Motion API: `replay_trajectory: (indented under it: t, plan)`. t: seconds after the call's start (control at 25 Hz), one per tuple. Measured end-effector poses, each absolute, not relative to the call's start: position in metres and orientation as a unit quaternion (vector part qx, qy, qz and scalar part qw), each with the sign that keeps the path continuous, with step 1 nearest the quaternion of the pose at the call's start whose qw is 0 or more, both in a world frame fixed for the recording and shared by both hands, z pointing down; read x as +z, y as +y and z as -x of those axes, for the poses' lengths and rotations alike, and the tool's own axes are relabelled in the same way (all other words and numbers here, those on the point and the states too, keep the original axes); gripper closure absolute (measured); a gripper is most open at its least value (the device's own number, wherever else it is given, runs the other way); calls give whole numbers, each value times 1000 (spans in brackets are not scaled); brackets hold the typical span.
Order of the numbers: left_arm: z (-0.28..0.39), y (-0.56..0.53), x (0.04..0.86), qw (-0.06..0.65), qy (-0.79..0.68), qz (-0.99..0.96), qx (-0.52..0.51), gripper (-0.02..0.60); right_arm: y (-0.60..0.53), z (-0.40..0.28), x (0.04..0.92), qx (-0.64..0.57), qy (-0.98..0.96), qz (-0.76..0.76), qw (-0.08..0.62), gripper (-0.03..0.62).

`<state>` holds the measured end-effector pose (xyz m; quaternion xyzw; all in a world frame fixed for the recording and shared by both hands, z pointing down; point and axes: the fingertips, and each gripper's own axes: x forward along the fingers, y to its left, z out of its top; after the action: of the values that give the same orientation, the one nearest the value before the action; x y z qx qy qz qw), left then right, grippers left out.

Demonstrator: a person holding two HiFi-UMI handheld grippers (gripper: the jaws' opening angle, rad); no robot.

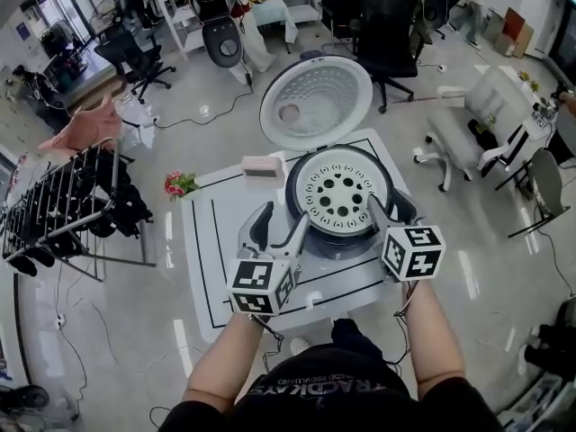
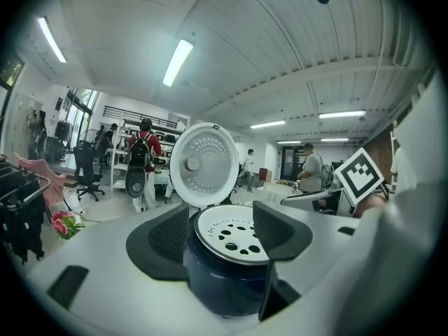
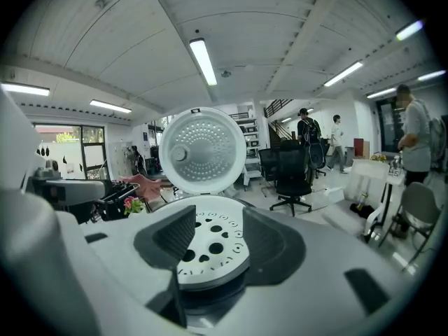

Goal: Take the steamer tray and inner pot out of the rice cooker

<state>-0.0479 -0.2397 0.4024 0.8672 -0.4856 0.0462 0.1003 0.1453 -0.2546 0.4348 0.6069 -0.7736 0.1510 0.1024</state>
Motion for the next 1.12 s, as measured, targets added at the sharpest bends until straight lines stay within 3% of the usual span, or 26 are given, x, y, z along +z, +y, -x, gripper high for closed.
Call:
replay_trajectory:
  t: [0.52,1.12]
  plan:
    - [24,-306,455,82,-526,-829,171,284,-316,-167,477,124,-761,-597,222,347]
    - [15,-338,500,73,-532,-806,250,265,-339,-175,512,128,-735,-579,328,342]
